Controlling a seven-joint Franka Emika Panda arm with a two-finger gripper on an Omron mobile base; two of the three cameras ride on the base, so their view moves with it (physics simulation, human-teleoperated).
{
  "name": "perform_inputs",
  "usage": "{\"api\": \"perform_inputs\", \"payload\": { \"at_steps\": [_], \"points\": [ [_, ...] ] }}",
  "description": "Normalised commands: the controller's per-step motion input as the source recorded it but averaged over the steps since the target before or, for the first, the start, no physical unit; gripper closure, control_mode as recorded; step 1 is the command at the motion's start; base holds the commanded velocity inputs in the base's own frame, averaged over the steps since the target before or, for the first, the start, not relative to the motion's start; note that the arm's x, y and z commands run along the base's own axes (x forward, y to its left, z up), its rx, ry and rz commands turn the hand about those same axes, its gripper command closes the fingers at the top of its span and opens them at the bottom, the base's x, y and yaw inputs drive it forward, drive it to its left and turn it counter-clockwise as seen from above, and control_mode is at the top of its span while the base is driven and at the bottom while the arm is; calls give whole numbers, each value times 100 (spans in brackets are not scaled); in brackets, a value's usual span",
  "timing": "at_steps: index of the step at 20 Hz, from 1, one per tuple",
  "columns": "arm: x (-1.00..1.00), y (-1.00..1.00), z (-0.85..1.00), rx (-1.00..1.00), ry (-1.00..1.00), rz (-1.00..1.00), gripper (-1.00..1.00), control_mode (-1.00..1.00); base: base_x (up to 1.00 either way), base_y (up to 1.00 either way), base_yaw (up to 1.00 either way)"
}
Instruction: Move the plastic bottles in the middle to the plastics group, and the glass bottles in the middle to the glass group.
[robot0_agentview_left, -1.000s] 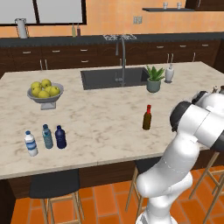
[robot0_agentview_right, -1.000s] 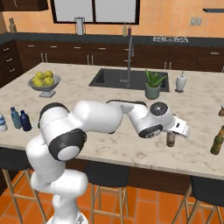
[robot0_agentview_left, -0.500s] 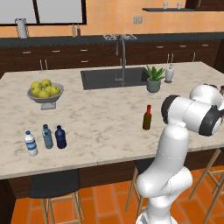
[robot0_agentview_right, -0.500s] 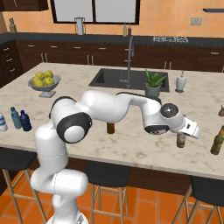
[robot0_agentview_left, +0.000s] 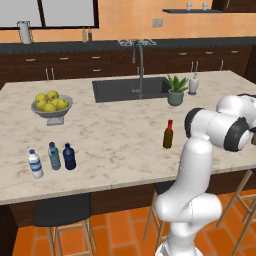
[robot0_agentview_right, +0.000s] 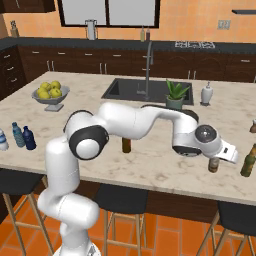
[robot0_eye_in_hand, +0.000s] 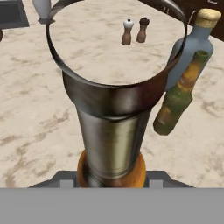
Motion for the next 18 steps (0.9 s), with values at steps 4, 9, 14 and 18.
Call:
{"api": "perform_inputs", "payload": {
  "at_steps": [4, 9, 14, 18],
  "points": [
    [0, 0, 9, -4, 9, -4, 100, -100, 0, 0, 0],
    [1, -1, 2, 0, 5, -1, 100, -100, 0, 0, 0],
    [5, -17, 0, 4, 0, 0, 100, -100, 0, 0, 0],
    [0, -23, 0, 5, -2, 0, 100, -100, 0, 0, 0]
  ]
}}
